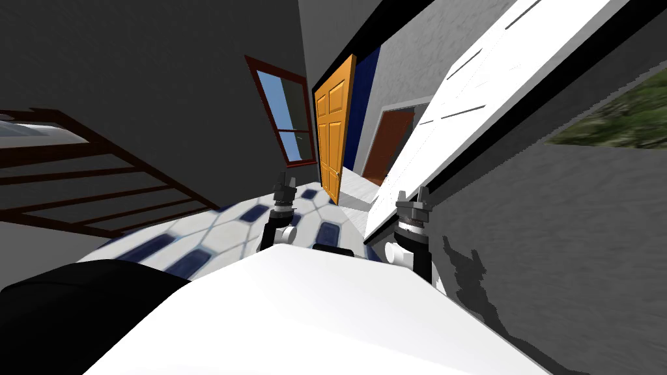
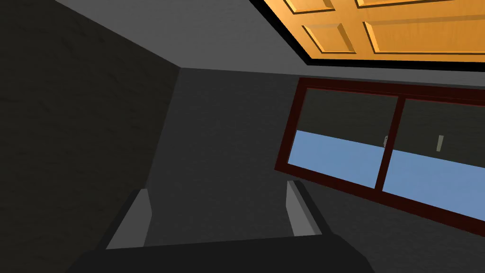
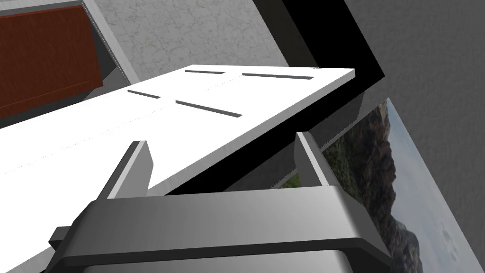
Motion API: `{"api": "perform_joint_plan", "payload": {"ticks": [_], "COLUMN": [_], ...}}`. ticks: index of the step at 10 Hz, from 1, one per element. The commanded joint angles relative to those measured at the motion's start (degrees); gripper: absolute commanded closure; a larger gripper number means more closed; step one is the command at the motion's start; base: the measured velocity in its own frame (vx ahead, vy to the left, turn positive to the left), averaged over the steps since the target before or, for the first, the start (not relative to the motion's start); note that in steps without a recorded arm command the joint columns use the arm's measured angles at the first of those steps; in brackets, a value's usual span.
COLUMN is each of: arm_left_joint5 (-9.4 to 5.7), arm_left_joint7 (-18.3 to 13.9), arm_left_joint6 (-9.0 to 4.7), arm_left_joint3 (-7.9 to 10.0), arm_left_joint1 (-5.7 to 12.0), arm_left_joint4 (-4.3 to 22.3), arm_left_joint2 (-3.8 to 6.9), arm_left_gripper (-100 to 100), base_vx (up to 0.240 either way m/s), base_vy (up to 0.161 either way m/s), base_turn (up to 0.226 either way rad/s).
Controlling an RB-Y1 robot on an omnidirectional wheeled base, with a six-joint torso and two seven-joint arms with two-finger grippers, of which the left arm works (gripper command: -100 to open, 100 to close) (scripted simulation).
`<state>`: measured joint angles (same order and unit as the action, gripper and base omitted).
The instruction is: Push the door open
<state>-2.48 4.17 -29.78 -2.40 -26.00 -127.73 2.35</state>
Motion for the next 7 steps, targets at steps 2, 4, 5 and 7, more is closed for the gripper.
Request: {"api": "perform_joint_plan", "payload": {"ticks": [2, 4, 5, 7], "arm_left_joint5": [0.54, 0.98, 1.26, 1.70], "arm_left_joint7": [-0.69, -1.25, -1.60, -2.17], "arm_left_joint6": [-0.59, -1.07, -1.38, -1.86], "arm_left_joint3": [-0.96, -1.74, -2.23, -3.01], "arm_left_joint1": [1.20, 2.18, 2.80, 3.78], "arm_left_joint4": [3.10, 5.62, 7.21, 9.74], "arm_left_joint2": [0.58, 0.97, 1.19, 1.52], "arm_left_gripper": [-100, -100, -100, -100], "base_vx": [0.132, 0.149, 0.165, 0.140], "base_vy": [-0.021, 0.091, 0.056, 0.053], "base_turn": [-0.025, -0.029, -0.029, -0.023]}}
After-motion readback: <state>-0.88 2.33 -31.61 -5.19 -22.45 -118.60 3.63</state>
